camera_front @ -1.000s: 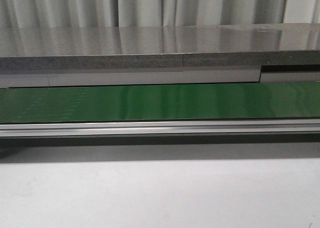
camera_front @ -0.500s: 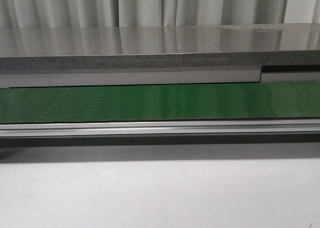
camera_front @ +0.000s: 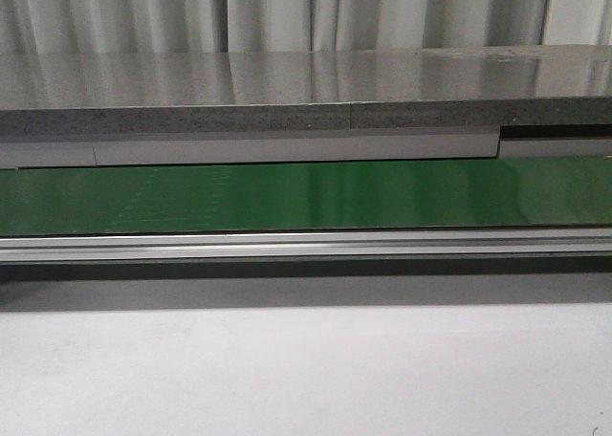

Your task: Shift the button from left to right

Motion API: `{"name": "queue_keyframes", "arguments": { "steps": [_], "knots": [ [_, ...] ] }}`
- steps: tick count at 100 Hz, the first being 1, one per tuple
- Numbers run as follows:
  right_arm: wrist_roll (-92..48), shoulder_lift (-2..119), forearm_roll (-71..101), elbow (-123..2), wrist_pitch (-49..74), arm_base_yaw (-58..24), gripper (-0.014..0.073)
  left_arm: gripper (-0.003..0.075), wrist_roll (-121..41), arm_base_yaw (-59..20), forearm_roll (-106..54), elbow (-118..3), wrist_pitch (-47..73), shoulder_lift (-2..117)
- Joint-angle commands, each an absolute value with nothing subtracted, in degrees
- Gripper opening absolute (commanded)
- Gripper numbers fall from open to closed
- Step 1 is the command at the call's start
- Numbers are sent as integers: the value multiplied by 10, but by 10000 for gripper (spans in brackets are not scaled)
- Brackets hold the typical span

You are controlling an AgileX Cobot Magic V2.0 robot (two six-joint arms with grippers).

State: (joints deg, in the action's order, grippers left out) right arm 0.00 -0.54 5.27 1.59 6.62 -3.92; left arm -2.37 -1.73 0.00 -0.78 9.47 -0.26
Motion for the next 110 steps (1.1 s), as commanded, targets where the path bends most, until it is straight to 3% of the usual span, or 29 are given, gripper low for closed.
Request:
{"name": "queue_keyframes", "arguments": {
  "steps": [1, 47, 110],
  "knots": [
    [0, -17, 47, 8, 20, -41, -66, -20, -15, -19, 3, -16, 34, -21],
    [0, -17, 47, 8, 20, -41, -66, -20, 24, -19, 24, 30, -44, -21],
    [0, -17, 47, 8, 20, -41, -66, -20, 24, -19, 25, 30, -46, -21]
  ]
}}
